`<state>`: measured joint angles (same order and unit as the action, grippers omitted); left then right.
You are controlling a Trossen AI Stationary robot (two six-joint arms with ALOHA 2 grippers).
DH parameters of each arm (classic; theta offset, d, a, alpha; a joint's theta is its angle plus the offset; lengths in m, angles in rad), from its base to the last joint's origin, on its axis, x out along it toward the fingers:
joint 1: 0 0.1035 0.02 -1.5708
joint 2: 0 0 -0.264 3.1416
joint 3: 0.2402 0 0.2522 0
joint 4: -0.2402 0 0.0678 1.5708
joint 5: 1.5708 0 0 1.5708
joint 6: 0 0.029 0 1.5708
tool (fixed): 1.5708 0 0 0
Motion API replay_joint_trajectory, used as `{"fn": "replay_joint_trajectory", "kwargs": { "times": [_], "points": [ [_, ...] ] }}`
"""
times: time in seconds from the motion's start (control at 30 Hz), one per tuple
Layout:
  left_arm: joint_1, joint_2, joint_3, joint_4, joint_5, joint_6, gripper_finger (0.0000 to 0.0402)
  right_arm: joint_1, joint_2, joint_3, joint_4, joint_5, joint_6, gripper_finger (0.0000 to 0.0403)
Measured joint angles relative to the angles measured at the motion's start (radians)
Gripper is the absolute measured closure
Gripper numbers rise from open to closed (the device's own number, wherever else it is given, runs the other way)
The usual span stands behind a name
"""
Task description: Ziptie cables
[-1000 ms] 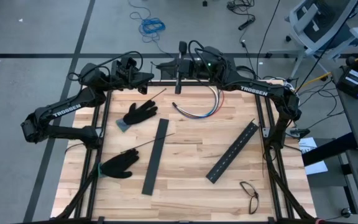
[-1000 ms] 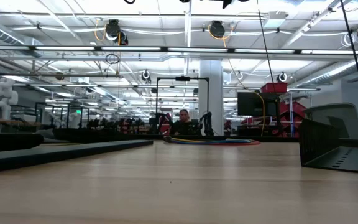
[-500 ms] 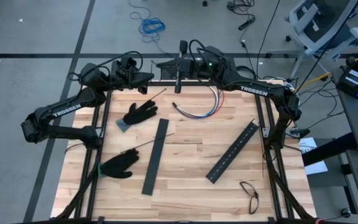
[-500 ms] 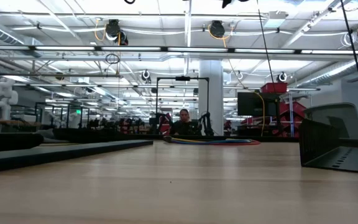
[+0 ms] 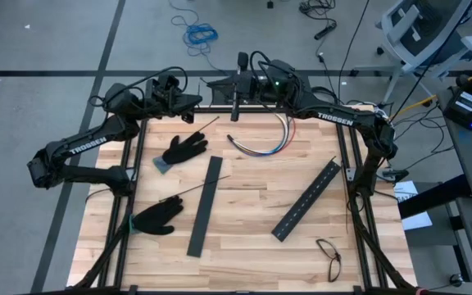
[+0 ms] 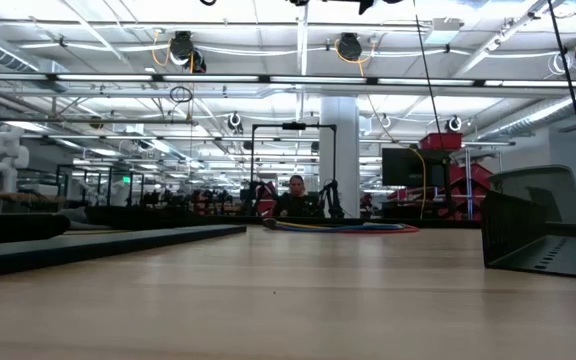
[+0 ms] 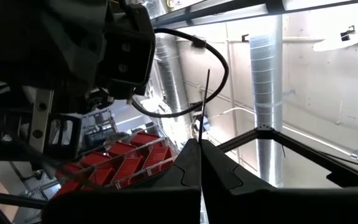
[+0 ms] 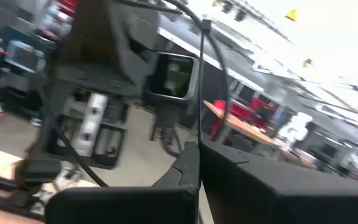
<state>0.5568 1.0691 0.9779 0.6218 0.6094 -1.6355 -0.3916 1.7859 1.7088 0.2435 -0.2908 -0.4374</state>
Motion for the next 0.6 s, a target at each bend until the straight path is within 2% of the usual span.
{"fn": "replay_joint_trajectory", "kwargs": {
  "times": [0.6],
  "points": [
    [0.0, 0.0, 0.0, -0.002, 0.001, 0.0, 0.0401, 0.001, 0.0, 0.0, 0.007, -0.033, 0.007, 0.0403]
  ]
}}
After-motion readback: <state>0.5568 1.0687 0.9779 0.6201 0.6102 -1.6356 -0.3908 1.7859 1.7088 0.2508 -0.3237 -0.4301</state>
